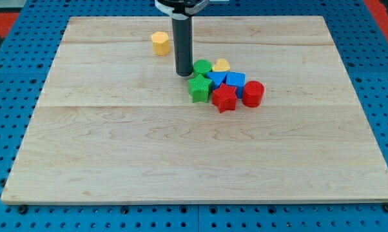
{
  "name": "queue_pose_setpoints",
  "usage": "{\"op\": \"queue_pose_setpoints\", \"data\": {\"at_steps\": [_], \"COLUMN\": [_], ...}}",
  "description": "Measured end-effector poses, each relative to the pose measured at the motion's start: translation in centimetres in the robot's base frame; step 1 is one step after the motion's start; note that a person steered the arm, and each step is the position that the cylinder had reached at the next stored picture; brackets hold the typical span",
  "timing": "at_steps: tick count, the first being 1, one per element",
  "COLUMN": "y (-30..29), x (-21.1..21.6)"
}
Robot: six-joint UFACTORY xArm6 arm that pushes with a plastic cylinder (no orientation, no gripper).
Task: Push the yellow hexagon closer to the red circle
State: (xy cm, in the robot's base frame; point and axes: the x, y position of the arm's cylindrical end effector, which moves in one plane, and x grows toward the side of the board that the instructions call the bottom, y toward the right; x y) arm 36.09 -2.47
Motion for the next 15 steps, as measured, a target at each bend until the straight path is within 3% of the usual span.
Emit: {"op": "queue_pose_setpoints", "data": {"at_steps": [3, 6, 7, 9, 11, 15], "y": [-13.7, 12.5, 12.8, 7.8, 8.6, 15.2], "x": [-9.1, -7.6, -6.7, -7.0, -0.5, 0.2]}}
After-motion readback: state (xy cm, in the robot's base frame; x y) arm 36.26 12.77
